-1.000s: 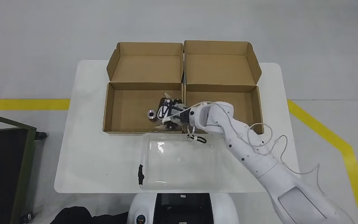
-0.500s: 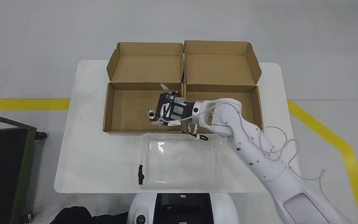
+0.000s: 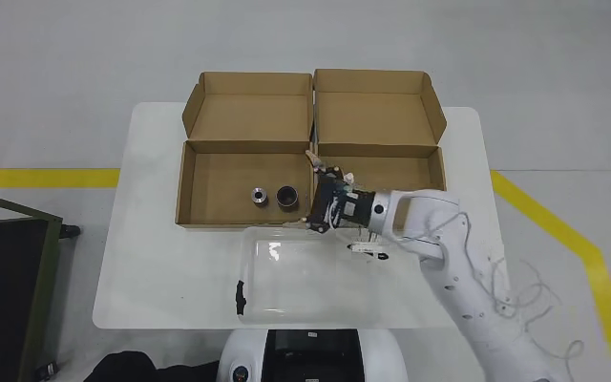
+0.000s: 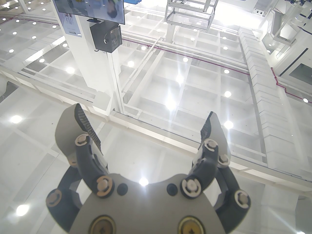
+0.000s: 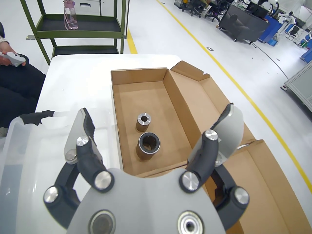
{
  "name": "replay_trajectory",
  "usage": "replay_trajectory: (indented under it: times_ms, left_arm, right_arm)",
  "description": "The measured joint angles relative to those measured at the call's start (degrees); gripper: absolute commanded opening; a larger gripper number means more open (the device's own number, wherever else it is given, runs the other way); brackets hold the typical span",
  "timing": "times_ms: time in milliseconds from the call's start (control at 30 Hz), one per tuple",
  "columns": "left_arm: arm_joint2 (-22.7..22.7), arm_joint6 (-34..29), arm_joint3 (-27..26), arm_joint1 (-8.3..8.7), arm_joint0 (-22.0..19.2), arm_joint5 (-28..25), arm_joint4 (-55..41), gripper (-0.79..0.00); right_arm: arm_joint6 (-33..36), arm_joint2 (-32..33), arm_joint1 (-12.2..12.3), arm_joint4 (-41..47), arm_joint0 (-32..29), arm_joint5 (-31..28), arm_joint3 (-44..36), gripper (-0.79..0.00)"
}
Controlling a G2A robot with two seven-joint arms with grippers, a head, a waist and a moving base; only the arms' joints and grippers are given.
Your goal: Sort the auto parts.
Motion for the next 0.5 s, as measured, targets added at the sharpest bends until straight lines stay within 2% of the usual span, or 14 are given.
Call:
replay_trajectory:
  times_ms: [200,500]
  left_arm:
    - [0.00,0.00,0.00,0.00,0.00,0.00,0.00,0.000]
    - [0.00,0.00,0.00,0.00,0.00,0.00,0.00,0.000]
  right_arm:
    - [-2.13,8.57,1.84,-1.19,-7.31,-1.08,-3.55,0.000]
    - [-7.46,19.78,3.68,-3.73,-17.18,0.60,-6.82,0.000]
